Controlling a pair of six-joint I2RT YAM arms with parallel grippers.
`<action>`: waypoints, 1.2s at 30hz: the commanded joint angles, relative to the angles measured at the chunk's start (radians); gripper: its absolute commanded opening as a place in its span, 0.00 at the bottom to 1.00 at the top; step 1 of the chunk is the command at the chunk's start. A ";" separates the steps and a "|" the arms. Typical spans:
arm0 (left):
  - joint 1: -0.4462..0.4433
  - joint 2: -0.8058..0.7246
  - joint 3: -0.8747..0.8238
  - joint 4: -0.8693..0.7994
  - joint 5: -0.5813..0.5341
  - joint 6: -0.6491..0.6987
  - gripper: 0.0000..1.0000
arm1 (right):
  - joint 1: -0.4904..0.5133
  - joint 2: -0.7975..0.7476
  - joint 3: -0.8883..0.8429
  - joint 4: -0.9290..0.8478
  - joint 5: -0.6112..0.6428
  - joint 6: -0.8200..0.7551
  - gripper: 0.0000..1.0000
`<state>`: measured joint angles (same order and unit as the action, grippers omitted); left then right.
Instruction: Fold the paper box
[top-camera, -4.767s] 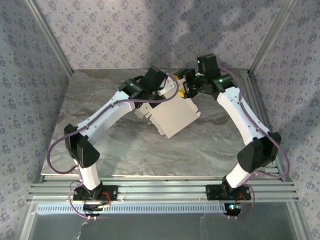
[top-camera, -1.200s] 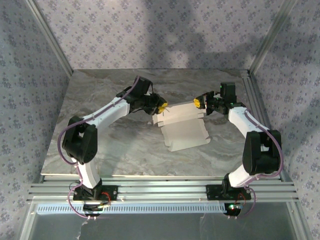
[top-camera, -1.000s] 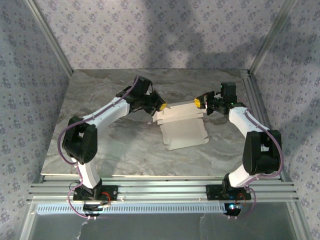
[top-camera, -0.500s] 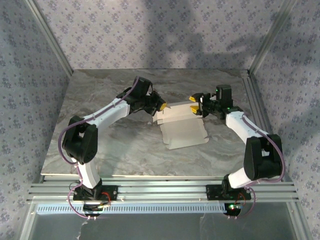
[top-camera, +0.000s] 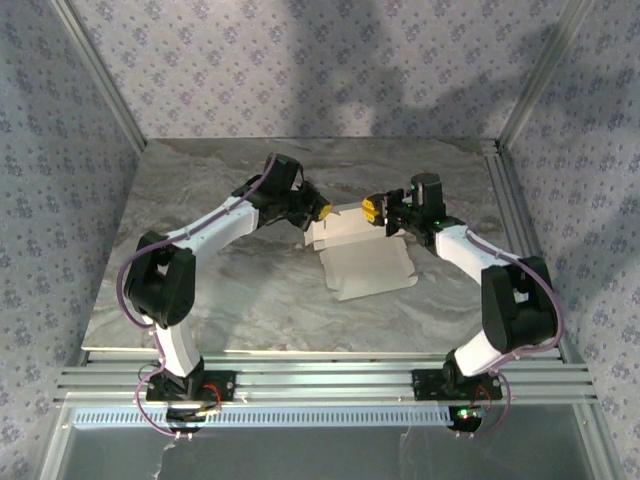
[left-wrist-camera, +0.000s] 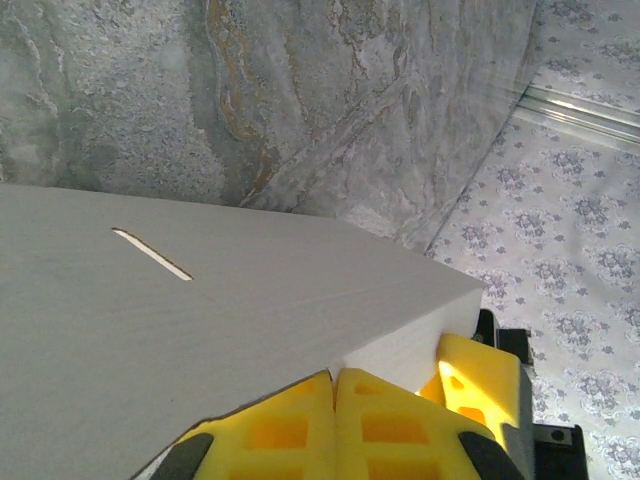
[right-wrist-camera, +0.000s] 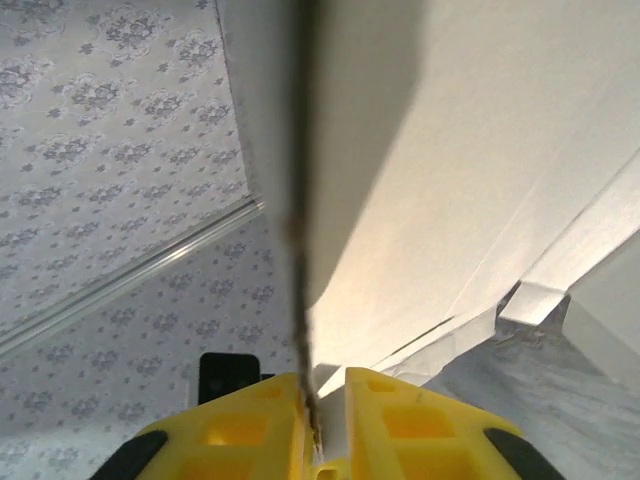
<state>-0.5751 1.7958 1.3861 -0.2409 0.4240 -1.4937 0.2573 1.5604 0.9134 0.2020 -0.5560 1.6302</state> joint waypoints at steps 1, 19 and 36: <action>0.001 -0.012 -0.001 0.025 0.027 -0.025 0.00 | 0.008 0.022 0.034 -0.016 0.013 -0.013 0.14; 0.156 -0.304 -0.259 -0.167 0.003 0.322 0.41 | -0.023 0.072 0.024 0.080 0.021 -0.018 0.00; 0.201 -0.015 -0.507 0.763 0.101 0.200 0.21 | -0.077 -0.014 0.212 -0.043 0.018 0.127 0.00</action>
<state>-0.3988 1.7317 0.8268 0.2352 0.5018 -1.2697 0.1905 1.5936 1.0847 0.2157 -0.5381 1.7248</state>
